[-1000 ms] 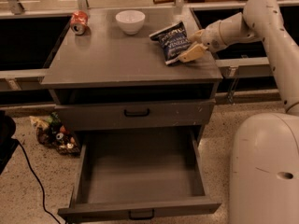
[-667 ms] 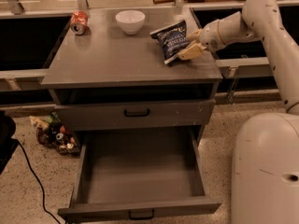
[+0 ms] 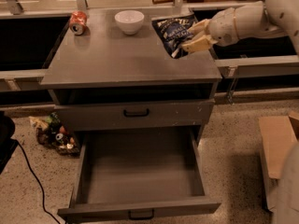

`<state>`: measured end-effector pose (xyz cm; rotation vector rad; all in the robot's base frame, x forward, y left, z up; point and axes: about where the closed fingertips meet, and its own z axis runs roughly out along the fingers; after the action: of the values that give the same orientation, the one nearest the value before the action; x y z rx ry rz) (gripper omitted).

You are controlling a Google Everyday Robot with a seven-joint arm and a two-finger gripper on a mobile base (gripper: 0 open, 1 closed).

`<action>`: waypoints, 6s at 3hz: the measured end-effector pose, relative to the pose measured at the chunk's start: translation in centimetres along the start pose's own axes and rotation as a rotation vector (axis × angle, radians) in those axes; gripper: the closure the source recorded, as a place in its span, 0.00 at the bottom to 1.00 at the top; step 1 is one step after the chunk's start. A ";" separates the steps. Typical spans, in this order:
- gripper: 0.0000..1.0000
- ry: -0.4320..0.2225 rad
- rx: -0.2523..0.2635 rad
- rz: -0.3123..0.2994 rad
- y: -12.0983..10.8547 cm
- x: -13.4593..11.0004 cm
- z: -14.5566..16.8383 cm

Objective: Place blue chip bag into middle drawer

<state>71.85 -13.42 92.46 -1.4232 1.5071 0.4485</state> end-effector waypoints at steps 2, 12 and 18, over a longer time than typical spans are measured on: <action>1.00 -0.063 -0.084 -0.083 4.0 -2.5 -1.8; 1.00 -0.057 -0.641 0.022 31.2 11.7 9.3; 0.57 0.024 -0.528 0.289 34.1 29.4 22.1</action>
Offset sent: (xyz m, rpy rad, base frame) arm -0.0404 0.0076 0.0145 0.0123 -0.0317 0.1055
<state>54.30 -3.38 46.53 -1.6087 1.6973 1.0719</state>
